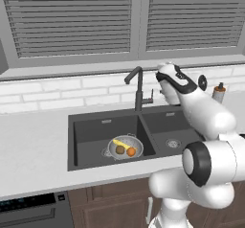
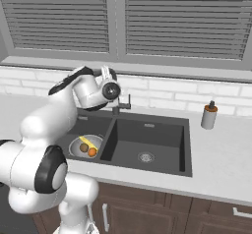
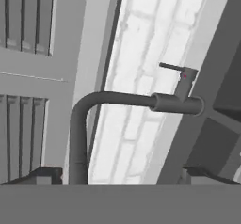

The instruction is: Put the colander in the sink, put the kiwi, banana, tangerine in the colander, and turn on the sink faucet and pour water over the colander.

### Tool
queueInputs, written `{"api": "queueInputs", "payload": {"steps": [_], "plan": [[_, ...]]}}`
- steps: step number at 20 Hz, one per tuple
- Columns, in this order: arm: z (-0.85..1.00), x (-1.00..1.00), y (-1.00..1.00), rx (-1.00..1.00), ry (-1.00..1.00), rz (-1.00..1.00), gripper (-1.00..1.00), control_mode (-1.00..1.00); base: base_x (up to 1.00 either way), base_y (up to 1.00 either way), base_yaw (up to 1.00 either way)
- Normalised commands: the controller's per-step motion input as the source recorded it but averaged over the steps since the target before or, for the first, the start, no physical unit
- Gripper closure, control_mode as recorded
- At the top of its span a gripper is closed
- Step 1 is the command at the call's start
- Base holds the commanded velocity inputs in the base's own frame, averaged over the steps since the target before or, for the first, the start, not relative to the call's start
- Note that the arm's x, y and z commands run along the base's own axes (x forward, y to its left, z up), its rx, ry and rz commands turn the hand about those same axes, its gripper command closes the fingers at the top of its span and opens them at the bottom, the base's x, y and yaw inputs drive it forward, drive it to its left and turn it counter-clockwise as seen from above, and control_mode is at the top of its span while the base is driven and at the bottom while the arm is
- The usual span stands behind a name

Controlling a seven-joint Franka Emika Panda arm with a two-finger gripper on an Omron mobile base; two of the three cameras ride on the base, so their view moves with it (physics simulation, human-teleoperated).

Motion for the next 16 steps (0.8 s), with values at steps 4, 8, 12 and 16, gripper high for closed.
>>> {"api": "queueInputs", "payload": {"steps": [4,8,12,16], "plan": [[0.00,0.01,-0.73,0.54,0.28,-0.17,-1.00,-1.00,0.00,0.00,0.00],[-0.01,0.00,-0.78,0.60,0.14,-0.10,-1.00,-1.00,0.00,0.00,0.00],[-0.30,0.02,-0.29,0.57,0.00,-0.15,-1.00,-1.00,0.00,0.00,0.00],[-0.42,0.24,0.00,0.46,0.19,-0.17,-1.00,-1.00,0.00,0.00,0.00]]}}
